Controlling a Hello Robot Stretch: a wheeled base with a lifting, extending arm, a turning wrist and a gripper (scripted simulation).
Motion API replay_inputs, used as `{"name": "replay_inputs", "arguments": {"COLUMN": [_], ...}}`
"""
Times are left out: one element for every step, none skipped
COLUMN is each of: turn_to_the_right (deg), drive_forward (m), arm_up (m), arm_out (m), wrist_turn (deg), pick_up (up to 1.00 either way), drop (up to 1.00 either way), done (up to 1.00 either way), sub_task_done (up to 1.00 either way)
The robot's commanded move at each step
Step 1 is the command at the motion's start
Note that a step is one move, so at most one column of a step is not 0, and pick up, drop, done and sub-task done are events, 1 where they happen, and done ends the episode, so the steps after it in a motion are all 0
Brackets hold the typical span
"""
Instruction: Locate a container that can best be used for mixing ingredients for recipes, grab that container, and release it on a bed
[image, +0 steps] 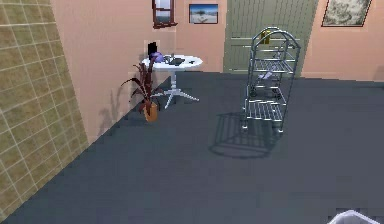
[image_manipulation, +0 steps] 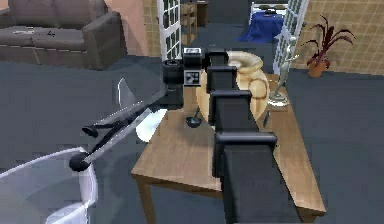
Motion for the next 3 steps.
{"name": "replay_inputs", "arguments": {"turn_to_the_right": [0.0, 0.0, -45.0], "drive_forward": [0.00, 0.00, 0.00], "arm_up": [0.00, 0.00, 0.00], "arm_out": [0.00, -0.26, 0.00], "wrist_turn": [-27.0, 0.0, 0.0], "pick_up": [0.00, 0.00, 0.00], "drop": [0.00, 0.00, 0.00], "done": [0.00, 0.00, 0.00], "sub_task_done": [0.00, 0.00, 0.00]}}
